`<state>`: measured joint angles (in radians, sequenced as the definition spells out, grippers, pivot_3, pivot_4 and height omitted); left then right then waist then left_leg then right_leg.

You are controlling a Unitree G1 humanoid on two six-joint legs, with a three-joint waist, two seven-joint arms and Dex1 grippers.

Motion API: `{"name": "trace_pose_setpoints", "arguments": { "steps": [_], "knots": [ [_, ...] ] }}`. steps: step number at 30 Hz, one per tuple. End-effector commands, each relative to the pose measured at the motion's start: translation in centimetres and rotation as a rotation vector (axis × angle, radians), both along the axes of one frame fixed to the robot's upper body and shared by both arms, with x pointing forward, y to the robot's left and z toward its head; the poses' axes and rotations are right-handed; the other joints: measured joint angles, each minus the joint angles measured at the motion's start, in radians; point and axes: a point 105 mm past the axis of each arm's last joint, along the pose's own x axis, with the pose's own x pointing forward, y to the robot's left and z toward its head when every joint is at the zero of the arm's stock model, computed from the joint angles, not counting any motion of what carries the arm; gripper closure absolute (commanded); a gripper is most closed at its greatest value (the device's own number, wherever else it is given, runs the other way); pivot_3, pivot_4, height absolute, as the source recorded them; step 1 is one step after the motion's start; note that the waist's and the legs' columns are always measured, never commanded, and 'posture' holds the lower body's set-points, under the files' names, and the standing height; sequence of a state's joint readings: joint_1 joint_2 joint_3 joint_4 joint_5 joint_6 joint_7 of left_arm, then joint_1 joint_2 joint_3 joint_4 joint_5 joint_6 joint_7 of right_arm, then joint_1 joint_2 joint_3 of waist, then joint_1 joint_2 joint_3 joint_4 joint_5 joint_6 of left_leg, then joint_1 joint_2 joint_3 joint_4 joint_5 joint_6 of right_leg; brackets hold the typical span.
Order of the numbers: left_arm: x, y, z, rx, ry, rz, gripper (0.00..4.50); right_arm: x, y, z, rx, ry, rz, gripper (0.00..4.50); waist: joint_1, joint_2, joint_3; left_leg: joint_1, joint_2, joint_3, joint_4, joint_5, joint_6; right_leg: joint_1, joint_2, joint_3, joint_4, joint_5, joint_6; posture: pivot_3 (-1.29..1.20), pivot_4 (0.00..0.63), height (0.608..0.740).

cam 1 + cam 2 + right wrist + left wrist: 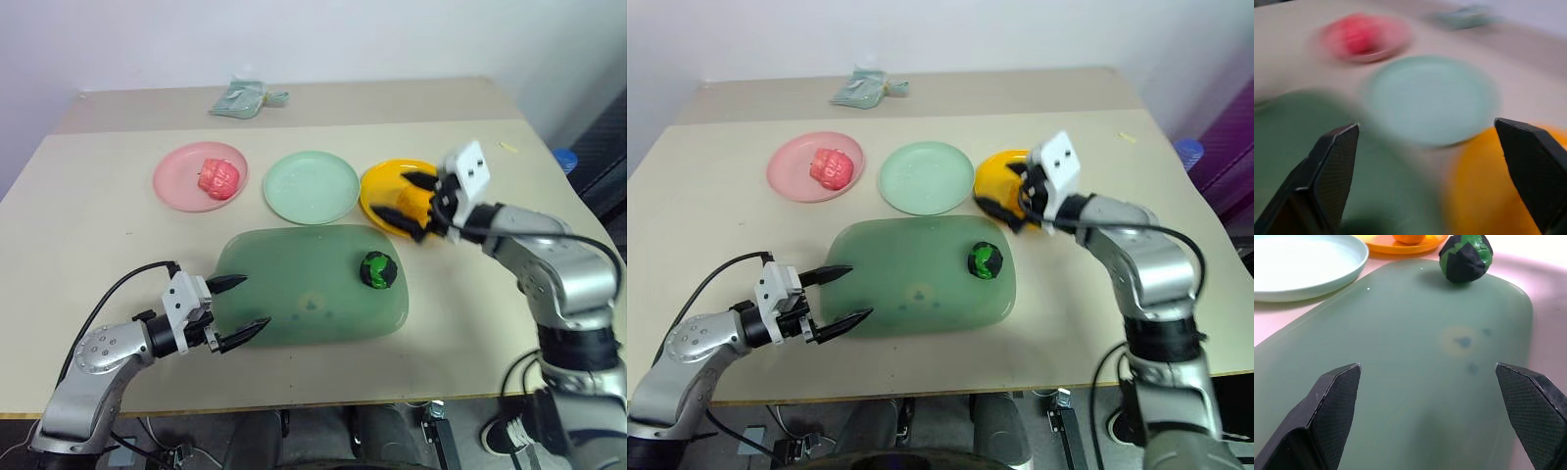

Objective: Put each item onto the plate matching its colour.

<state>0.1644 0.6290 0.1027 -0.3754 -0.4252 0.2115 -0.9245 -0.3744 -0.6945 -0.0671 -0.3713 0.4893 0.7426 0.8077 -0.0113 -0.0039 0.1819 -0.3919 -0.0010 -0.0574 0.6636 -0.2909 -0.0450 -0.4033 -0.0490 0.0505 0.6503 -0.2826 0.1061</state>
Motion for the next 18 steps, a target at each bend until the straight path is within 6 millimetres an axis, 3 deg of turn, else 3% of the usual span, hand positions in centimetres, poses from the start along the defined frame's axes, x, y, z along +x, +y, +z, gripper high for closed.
{"name": "trace_pose_setpoints", "arguments": {
  "steps": [1,4,5,7,10,17,18],
  "knots": [
    [-0.1,-0.1,0.8,0.007,-0.039,-0.018,0.0,-1.7,0.7,-1.5,-0.078,0.033,0.086,0.03,-0.003,0.0,0.0,0.0,0.0,0.0,0.0,0.0,0.0,0.0,0.0,0.0,0.0,0.0,0.0,0.0,0.15,0.74],
    [0.1,-0.2,0.8,0.007,-0.039,-0.028,0.0,-1.3,0.4,-4.1,-0.168,0.074,0.04,0.03,-0.009,0.0,0.0,0.002,-0.001,0.001,0.0,0.0,0.0,0.0,0.002,0.0,0.001,0.0,0.0,0.0,0.15,0.74],
    [0.2,-0.2,0.9,0.003,-0.042,-0.026,0.0,-1.1,0.5,-4.3,-0.162,0.083,0.028,0.27,-0.009,0.0,0.0,0.002,-0.001,0.001,0.0,0.0,0.0,0.0,0.002,0.0,0.001,0.0,0.0,0.0,0.15,0.74],
    [0.7,0.2,1.4,-0.007,-0.054,-0.001,0.0,-1.0,1.3,-4.1,-0.125,0.091,0.034,0.84,-0.006,0.0,0.0,0.001,-0.001,0.001,0.0,0.0,0.0,0.0,0.002,0.0,0.001,0.0,0.0,0.0,0.15,0.74],
    [1.4,1.6,1.6,-0.001,-0.066,0.055,0.0,-0.5,2.8,-2.5,-0.064,0.042,0.038,2.27,-0.005,0.0,0.0,0.001,-0.001,0.0,0.0,0.0,0.0,0.0,0.002,0.0,0.001,0.0,0.0,0.0,0.15,0.74],
    [2.3,5.2,1.7,0.015,-0.086,0.217,0.0,2.7,7.3,1.7,0.113,-0.077,0.004,2.27,-0.008,0.0,0.0,0.001,0.0,0.0,0.0,0.0,0.0,-0.002,0.002,0.0,0.001,0.0,0.0,0.0,0.15,0.74],
    [2.4,5.7,1.6,0.016,-0.089,0.248,0.0,4.7,8.4,1.8,0.129,-0.064,-0.062,2.27,-0.006,0.0,0.0,0.001,0.0,0.0,0.0,0.0,0.0,-0.002,0.001,0.0,0.001,0.0,0.0,0.0,0.15,0.74]
  ]
}}
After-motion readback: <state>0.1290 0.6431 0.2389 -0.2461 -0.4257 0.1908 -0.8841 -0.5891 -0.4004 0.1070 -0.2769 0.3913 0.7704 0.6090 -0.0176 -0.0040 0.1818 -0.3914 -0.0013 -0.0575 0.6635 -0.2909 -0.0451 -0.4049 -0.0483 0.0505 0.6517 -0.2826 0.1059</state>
